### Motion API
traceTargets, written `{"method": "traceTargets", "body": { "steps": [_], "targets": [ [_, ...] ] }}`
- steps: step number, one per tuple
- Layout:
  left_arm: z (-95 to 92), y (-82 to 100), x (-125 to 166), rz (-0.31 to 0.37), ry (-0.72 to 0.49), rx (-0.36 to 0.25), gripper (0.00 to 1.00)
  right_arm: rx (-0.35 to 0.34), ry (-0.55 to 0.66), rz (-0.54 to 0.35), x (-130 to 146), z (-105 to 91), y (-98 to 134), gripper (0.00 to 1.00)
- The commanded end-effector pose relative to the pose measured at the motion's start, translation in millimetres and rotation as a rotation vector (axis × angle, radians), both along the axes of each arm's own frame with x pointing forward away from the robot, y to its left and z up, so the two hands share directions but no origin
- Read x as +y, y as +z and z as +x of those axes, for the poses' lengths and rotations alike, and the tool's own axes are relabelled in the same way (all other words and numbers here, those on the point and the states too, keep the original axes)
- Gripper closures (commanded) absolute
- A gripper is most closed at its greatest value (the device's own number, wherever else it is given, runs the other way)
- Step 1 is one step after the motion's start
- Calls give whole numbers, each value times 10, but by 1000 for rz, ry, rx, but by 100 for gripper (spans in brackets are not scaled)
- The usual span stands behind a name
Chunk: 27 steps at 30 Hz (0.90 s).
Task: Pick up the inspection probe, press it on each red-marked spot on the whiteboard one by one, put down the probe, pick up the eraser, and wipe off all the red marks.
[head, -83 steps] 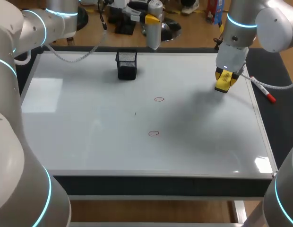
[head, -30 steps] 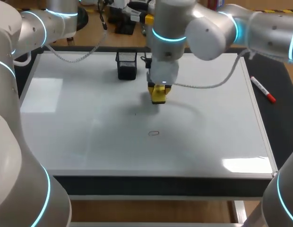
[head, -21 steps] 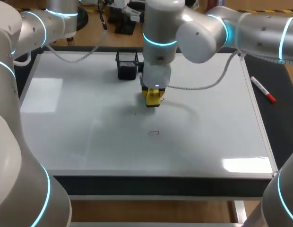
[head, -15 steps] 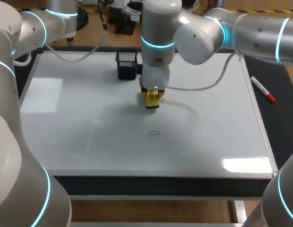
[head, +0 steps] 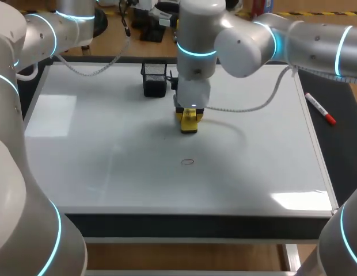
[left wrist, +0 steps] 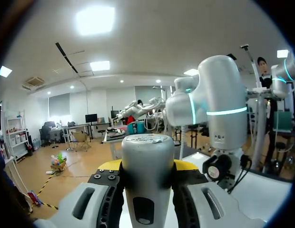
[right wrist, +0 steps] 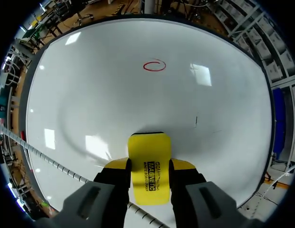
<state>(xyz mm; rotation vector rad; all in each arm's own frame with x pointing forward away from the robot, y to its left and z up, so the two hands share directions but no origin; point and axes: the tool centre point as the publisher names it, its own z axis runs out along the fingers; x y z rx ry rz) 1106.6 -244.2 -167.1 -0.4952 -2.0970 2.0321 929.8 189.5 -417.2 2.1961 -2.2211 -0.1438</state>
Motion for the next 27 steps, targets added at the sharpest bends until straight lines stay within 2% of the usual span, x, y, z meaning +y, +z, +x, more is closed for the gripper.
{"method": "traceTargets", "body": {
  "steps": [1,10,27],
  "targets": [
    [78,-19,-2,5,-105,6,100,6,-1,-3,-38,33,-23,100],
    [78,-19,-2,5,-105,6,100,19,-43,-16,-220,21,-83,100],
    [78,-19,-2,5,-105,6,100,28,-173,-59,-809,-21,-144,100]
  ]
}}
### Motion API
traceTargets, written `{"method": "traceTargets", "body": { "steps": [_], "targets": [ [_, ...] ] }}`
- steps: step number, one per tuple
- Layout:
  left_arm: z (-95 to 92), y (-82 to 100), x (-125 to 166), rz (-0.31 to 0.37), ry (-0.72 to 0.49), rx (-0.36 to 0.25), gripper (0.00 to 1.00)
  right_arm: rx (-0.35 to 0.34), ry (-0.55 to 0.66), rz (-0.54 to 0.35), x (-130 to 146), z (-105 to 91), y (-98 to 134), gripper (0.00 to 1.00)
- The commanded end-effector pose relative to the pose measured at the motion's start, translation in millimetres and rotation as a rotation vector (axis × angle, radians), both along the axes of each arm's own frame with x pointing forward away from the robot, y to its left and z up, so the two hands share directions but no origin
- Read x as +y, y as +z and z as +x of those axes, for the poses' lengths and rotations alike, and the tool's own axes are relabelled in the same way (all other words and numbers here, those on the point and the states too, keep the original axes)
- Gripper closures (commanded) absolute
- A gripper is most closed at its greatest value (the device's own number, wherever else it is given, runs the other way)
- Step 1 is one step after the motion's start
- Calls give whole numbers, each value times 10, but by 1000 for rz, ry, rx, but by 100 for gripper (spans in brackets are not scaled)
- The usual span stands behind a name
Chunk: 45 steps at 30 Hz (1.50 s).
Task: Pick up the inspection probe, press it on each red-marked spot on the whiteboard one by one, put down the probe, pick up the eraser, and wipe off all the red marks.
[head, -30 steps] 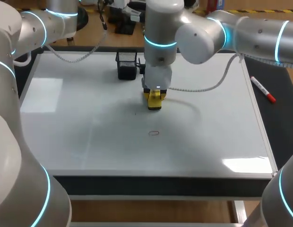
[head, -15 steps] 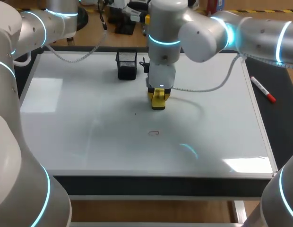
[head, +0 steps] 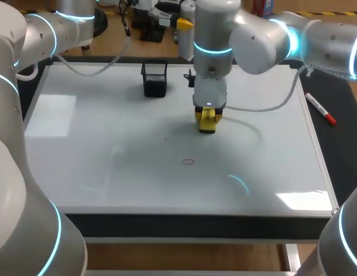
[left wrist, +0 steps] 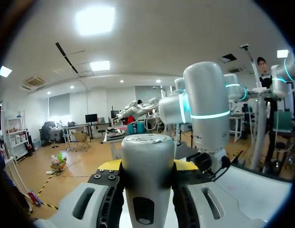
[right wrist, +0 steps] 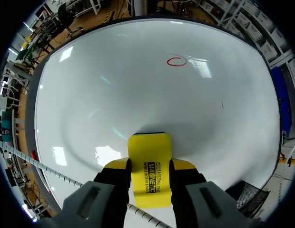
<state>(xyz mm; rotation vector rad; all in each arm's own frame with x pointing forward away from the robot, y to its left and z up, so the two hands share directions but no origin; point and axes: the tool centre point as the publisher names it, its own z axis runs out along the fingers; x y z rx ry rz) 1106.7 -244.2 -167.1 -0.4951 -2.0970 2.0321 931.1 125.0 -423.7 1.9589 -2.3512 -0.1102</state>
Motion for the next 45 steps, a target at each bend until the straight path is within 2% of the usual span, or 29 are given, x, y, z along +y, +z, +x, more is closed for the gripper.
{"method": "traceTargets", "body": {
  "steps": [1,10,15,27,32,36,45],
  "targets": [
    [78,-19,-3,5,-105,5,100,-9,-9,5,-181,-33,-75,100],
    [78,-19,-3,5,-105,5,100,-35,-43,25,-308,-9,103,100],
    [78,-19,-3,5,-105,5,100,-54,-68,31,-522,60,260,100],
    [78,-19,-3,5,-105,5,100,-88,-194,4,-1122,190,429,100],
    [78,-19,-3,5,-105,5,100,-88,-266,22,-1410,225,459,100],
    [78,-19,-3,5,-105,5,100,-80,-312,-3,-1608,234,428,100],
    [78,-19,-3,5,-105,5,100,-84,-341,4,-1704,222,426,100]
  ]
}}
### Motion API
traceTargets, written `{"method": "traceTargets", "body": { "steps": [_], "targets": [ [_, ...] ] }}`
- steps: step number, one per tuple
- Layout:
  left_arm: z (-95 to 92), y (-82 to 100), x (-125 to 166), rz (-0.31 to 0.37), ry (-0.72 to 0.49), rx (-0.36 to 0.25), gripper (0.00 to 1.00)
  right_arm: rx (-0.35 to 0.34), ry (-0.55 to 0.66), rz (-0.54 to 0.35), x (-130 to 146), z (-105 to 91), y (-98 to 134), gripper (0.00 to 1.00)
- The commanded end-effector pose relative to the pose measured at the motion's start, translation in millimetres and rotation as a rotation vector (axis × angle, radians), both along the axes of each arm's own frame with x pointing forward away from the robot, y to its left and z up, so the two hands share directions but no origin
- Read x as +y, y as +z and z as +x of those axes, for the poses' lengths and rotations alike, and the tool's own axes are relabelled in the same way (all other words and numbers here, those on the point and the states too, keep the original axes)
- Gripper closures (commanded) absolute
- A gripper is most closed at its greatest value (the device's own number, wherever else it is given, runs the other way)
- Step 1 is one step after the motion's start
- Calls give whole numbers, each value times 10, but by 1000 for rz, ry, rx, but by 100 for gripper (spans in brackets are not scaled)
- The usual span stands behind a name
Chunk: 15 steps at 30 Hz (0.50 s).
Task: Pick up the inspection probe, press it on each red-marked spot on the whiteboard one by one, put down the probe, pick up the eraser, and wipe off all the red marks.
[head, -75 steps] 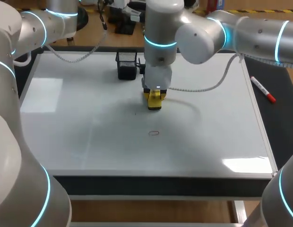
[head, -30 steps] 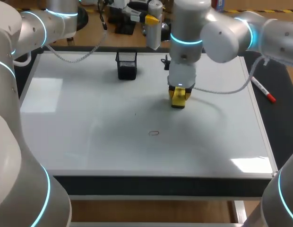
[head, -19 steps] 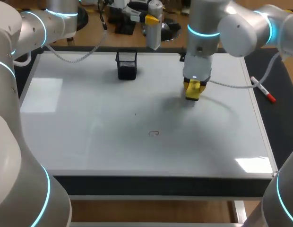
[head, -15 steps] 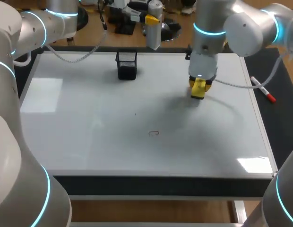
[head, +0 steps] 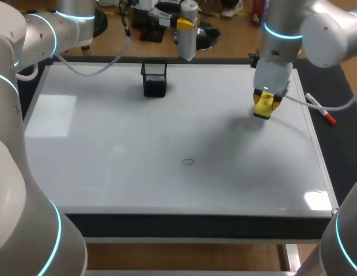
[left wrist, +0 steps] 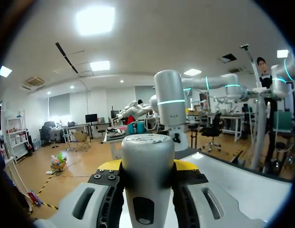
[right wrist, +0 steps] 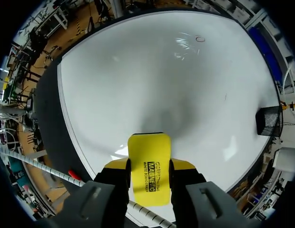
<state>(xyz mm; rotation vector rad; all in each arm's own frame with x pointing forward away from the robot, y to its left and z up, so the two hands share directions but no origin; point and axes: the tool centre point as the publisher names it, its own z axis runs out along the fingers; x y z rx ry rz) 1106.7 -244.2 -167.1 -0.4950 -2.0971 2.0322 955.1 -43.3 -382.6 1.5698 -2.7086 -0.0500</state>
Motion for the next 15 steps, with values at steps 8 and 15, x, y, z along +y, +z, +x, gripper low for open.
{"method": "traceTargets", "body": {
  "steps": [8,15],
  "targets": [
    [78,-19,-3,5,-105,6,100,-18,-13,14,-29,-20,21,100],
    [78,-19,-3,5,-105,6,100,-18,-13,14,-29,-20,21,100]
  ]
}}
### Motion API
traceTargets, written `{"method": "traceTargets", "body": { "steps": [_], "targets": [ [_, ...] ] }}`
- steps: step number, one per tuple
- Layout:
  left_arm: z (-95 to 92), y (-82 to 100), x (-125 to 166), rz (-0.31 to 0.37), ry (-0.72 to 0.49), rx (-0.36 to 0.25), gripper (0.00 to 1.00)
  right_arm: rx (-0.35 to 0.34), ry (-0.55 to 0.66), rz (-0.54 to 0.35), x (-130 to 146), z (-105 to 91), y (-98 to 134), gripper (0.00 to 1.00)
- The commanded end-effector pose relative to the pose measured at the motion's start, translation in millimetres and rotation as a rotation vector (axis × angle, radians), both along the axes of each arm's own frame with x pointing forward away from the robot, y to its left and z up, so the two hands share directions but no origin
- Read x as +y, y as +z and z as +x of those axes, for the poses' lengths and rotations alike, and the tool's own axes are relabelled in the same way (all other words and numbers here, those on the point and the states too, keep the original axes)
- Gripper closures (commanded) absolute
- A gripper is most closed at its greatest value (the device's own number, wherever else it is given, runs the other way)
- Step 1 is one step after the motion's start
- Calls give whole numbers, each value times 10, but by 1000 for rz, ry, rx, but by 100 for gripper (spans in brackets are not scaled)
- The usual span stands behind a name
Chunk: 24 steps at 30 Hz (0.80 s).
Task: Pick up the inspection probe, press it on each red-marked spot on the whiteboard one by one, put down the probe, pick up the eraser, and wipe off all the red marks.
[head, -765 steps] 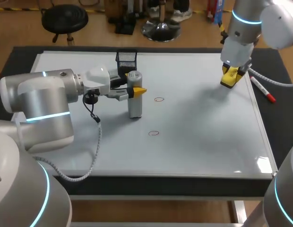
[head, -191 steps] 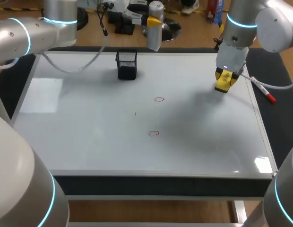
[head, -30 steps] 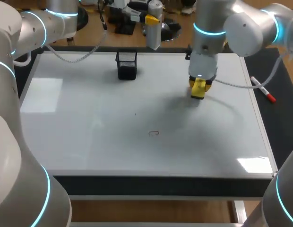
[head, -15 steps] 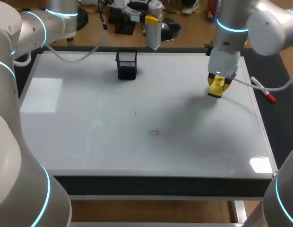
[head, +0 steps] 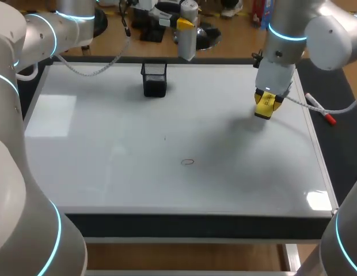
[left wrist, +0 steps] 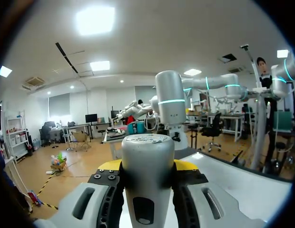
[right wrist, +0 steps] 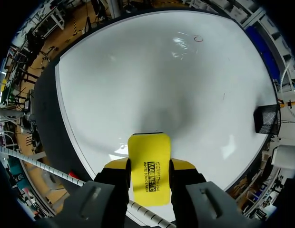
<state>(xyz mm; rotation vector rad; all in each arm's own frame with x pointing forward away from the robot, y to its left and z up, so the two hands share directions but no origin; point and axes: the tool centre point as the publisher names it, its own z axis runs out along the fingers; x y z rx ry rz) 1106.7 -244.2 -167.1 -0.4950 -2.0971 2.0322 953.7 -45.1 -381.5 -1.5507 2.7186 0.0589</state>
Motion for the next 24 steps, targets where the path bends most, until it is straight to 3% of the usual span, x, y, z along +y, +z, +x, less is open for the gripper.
{"method": "traceTargets", "body": {
  "steps": [1,10,24],
  "targets": [
    [78,-19,-3,5,-105,5,100,-2,1,-2,-11,-6,10,100],
    [78,-19,-3,5,-105,5,100,-2,1,-2,-11,-6,10,100],
    [-410,137,-5,-10,-125,-51,100,-2,1,-2,-11,-6,10,100]
  ]
}}
